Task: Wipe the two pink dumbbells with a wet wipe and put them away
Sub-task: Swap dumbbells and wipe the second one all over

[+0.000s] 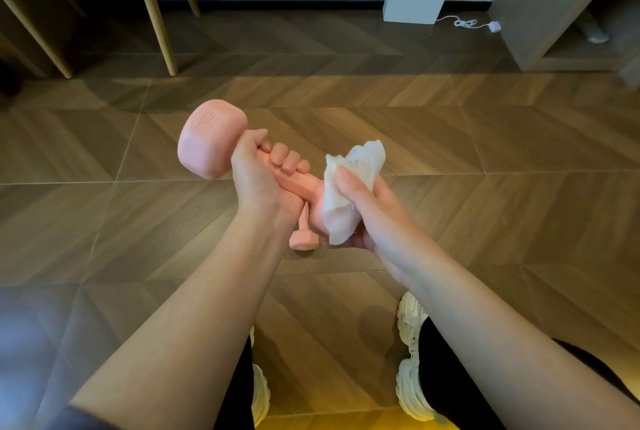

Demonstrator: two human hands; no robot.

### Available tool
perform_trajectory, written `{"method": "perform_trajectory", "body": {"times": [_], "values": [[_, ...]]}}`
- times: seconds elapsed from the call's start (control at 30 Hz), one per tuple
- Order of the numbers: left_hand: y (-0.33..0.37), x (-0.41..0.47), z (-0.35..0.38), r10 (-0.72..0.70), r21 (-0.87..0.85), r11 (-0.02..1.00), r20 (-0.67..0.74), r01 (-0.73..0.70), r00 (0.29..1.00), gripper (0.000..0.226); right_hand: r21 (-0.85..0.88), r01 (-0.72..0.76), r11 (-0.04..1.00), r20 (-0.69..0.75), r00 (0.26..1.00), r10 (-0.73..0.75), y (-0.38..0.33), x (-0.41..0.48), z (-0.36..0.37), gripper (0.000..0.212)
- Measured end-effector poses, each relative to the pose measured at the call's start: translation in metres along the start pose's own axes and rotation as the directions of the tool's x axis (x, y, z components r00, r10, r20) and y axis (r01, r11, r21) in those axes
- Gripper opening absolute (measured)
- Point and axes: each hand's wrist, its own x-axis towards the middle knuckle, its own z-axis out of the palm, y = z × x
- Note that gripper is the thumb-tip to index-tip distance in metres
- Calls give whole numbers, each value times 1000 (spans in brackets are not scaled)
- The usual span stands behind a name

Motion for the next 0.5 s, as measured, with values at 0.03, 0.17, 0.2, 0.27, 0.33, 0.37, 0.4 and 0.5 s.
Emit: {"method": "perform_trajectory", "body": {"times": [0.03, 0.17, 0.2, 0.27, 0.33, 0.37, 0.4, 0.5], "values": [[0, 1, 0, 7, 6, 1000, 3, -7, 1000, 31, 28, -15, 999, 48, 999, 14, -2, 0, -4, 36], [5, 5, -3, 23, -13, 1000, 3, -23, 1000, 30, 94, -59, 994, 244, 969, 34, -6, -1, -17, 55], [4, 5, -4, 17, -18, 1000, 2, -17, 1000, 30, 61, -49, 997, 213, 976, 35, -4, -2, -15, 57], [2, 4, -4, -3, -21, 1000, 0, 3, 1000, 31, -5, -16, 1000, 90, 996, 16, 1, -3, -8, 52], [-1, 3, -3, -14, -7, 1000, 1, 14, 1000, 31, 0, -7, 1000, 20, 1000, 7, 2, -2, -1, 40], [-1, 3, -2, -11, 4, 1000, 0, 11, 1000, 31, 31, -32, 999, 14, 999, 32, 0, -1, 0, 37], [-1, 3, -1, -3, 10, 1000, 0, 3, 1000, 31, 77, -68, 995, 26, 997, 66, -2, 0, -2, 37], [4, 7, -3, 9, -14, 1000, -2, -9, 1000, 31, 189, -134, 973, 187, 977, 98, -8, 1, -13, 44]]}}
